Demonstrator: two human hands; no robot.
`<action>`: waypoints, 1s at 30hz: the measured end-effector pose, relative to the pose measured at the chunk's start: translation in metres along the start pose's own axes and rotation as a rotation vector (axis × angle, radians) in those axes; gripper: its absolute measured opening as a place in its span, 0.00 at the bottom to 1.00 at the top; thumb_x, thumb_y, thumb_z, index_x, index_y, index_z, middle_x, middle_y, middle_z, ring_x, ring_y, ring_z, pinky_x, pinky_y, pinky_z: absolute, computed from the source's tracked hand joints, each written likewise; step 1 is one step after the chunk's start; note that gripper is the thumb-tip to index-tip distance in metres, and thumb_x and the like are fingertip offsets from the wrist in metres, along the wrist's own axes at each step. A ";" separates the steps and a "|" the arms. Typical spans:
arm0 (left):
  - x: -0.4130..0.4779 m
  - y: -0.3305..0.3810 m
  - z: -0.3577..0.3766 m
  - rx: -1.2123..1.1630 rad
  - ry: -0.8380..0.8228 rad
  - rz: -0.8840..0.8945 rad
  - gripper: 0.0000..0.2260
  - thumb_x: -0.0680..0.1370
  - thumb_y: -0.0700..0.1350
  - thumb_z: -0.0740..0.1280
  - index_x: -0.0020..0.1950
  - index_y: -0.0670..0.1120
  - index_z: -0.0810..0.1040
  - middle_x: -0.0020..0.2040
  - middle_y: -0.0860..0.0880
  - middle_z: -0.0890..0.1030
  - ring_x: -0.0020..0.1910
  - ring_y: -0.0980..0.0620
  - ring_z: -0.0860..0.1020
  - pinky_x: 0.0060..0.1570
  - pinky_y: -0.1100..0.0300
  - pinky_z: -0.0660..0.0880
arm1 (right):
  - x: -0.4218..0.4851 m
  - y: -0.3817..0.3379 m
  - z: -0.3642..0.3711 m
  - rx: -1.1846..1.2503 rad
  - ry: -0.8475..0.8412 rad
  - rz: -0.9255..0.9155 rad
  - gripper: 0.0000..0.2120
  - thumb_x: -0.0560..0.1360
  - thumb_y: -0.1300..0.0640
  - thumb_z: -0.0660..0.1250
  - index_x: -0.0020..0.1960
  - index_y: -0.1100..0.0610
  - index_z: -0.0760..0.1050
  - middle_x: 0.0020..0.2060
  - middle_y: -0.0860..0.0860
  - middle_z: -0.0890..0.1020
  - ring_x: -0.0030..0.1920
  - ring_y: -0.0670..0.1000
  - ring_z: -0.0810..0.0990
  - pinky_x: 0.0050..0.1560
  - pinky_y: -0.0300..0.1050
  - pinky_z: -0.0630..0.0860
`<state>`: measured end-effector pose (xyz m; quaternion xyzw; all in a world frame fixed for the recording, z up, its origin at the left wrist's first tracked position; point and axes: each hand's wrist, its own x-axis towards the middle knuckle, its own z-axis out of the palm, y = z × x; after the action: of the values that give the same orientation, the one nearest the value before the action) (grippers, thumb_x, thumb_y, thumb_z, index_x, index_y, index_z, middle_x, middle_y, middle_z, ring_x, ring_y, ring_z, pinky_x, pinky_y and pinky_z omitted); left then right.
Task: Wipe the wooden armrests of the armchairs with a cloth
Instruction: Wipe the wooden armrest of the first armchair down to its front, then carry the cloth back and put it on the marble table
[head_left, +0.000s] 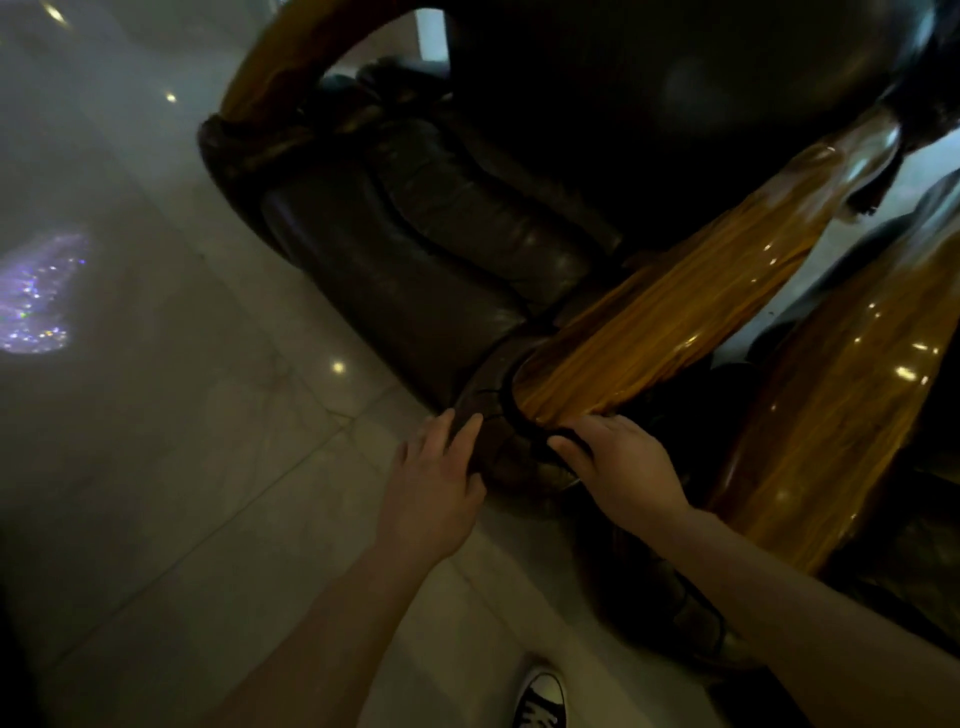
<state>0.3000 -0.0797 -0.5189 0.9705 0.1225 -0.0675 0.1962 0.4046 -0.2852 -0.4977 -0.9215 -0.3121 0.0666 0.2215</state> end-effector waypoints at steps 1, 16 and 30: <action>-0.007 -0.005 -0.006 0.026 0.014 -0.002 0.30 0.80 0.54 0.59 0.80 0.55 0.53 0.80 0.45 0.59 0.77 0.44 0.60 0.73 0.43 0.60 | 0.004 -0.012 0.002 -0.011 -0.003 -0.003 0.23 0.79 0.38 0.53 0.59 0.49 0.78 0.48 0.46 0.83 0.48 0.51 0.79 0.44 0.45 0.75; -0.164 -0.128 -0.099 0.069 0.158 -0.279 0.32 0.79 0.64 0.53 0.80 0.61 0.45 0.82 0.47 0.49 0.81 0.44 0.46 0.75 0.36 0.47 | 0.015 -0.244 0.032 -0.055 -0.094 -0.187 0.21 0.77 0.37 0.54 0.58 0.48 0.77 0.46 0.45 0.81 0.46 0.48 0.78 0.46 0.49 0.78; -0.345 -0.232 -0.177 -0.021 0.202 -0.599 0.30 0.79 0.65 0.51 0.79 0.63 0.45 0.82 0.47 0.50 0.81 0.43 0.47 0.75 0.38 0.46 | -0.018 -0.464 0.049 0.064 -0.263 -0.337 0.15 0.80 0.41 0.57 0.55 0.47 0.78 0.42 0.44 0.80 0.41 0.46 0.79 0.40 0.46 0.77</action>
<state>-0.0779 0.1245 -0.3799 0.8911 0.4223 -0.0245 0.1644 0.1236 0.0501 -0.3330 -0.8322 -0.4855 0.1581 0.2161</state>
